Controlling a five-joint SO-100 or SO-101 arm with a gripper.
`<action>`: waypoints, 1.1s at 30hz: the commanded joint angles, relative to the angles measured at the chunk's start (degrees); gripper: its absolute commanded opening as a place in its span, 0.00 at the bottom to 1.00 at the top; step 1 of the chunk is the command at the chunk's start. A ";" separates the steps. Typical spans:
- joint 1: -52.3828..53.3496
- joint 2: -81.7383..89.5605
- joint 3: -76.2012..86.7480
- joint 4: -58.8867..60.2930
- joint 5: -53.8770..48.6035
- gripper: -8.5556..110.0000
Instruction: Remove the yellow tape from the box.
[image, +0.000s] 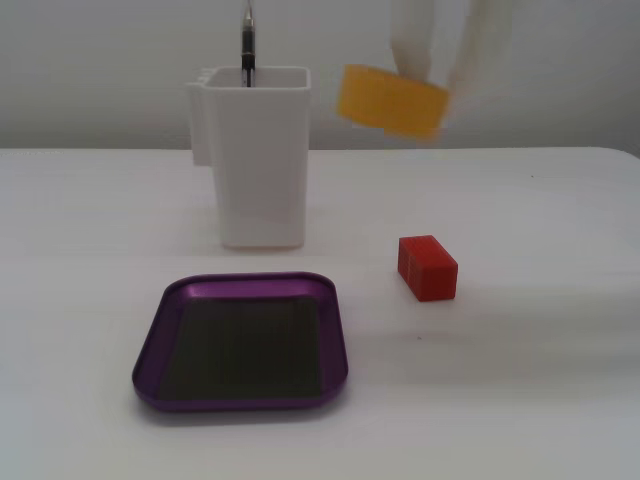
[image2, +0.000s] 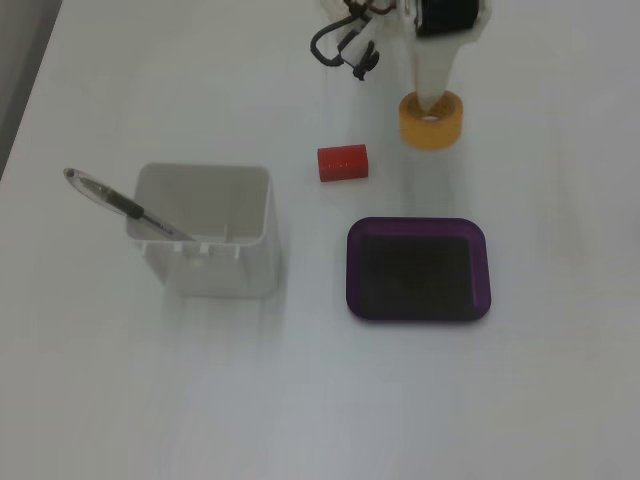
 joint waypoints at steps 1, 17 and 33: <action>-1.14 9.93 19.16 -10.20 -0.26 0.07; -10.81 17.84 51.68 -34.89 -0.26 0.07; -7.47 9.14 48.34 -33.75 -0.35 0.14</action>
